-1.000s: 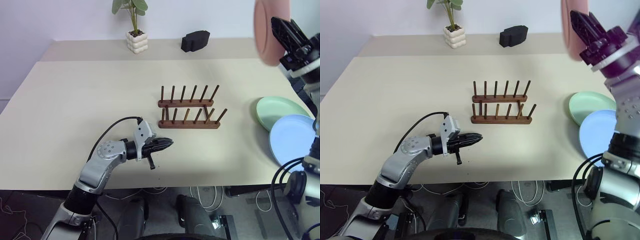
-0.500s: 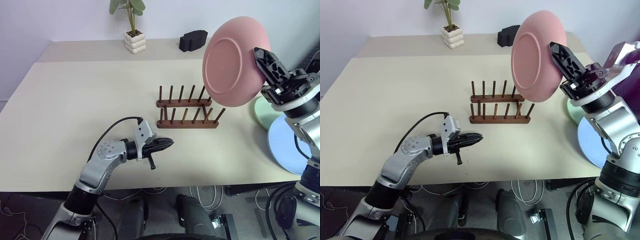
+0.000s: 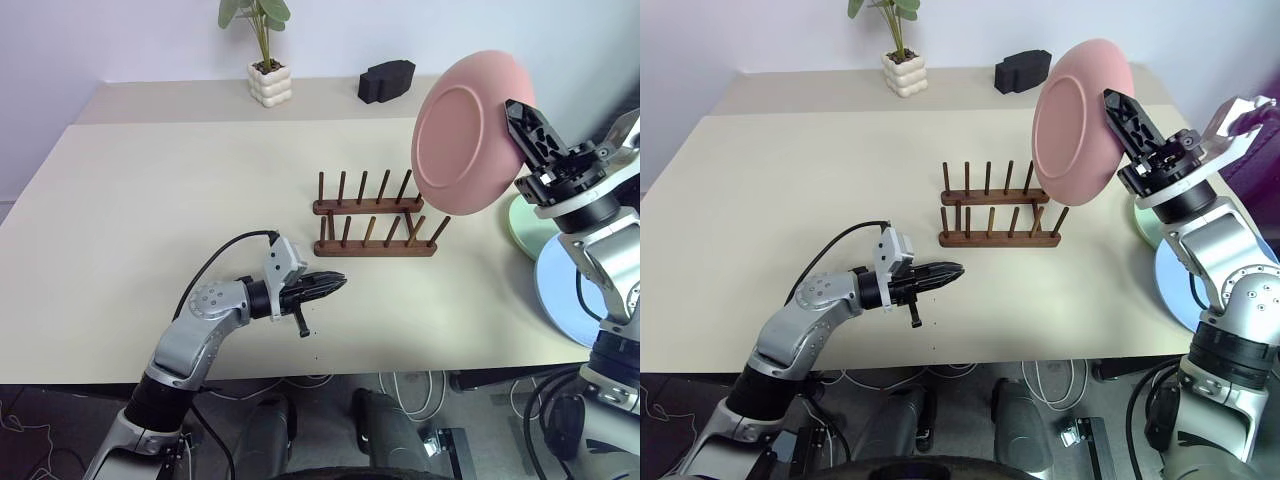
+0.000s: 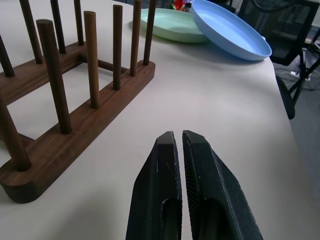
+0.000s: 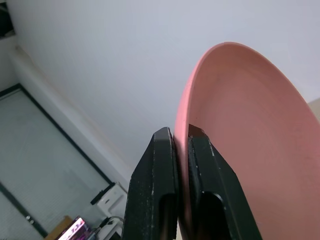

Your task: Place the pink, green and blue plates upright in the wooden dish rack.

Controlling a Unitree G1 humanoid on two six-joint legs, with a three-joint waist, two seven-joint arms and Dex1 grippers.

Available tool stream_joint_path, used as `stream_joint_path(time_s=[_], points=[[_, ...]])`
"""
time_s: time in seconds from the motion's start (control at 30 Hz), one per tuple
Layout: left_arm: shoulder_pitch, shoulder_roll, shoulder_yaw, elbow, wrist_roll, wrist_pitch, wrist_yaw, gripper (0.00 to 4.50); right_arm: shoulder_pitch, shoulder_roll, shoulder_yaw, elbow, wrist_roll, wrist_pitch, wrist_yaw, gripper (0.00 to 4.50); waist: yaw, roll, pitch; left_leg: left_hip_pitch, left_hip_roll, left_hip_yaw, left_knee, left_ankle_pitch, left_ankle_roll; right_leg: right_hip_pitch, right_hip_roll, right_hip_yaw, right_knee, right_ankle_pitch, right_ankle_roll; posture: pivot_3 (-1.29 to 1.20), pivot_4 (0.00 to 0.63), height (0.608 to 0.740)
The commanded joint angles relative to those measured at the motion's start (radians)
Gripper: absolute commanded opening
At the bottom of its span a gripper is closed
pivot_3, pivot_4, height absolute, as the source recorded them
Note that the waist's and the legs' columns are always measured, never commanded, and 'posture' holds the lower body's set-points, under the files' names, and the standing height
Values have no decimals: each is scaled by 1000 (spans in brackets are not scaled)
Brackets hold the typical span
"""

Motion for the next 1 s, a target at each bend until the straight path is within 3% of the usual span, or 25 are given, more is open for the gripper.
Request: stream_joint_path(time_s=[0.03, 0.8, 0.83, 0.9, 1.0], points=[[2, -1, 7, -32, -9, -23, -4, 203, -14, 12, -6, -23, -6, -29, -21, 57, 0, 0, 0, 0, 0, 0, 0, 0, 0, 0, 0, 0, 0, 0, 0, 0, 150, 738], [8, 0, 13, -36, -10, -47, -6, 203, 30, 84, 17, 14, -141, -54, -60, 57, 0, 0, 0, -2, 0, 0, 0, 0, 0, -2, 0, 0, 0, 0, 0, 0, 150, 738], [7, -1, 14, -35, -11, -48, -6, 203, 31, 85, 17, 14, -143, -54, -59, 757, 0, 0, 0, -2, 0, 0, 0, 0, 0, -2, 0, 0, 0, 0, 0, 0, 150, 738], [7, -1, 13, -36, -10, -50, -5, 203, 34, 85, 17, 14, -146, -53, -58, 1574, 0, 0, 0, -2, 0, 0, 0, 0, 0, -2, 0, 0, 0, 0, 0, 0, 150, 738], [8, -2, 11, -36, -10, -50, -4, 203, 37, 83, 16, 14, -150, -53, -56, 3141, 0, 0, 0, -2, 0, 0, 0, 0, 0, -2, 0, 0, 0, 0, 0, 0, 150, 738]])
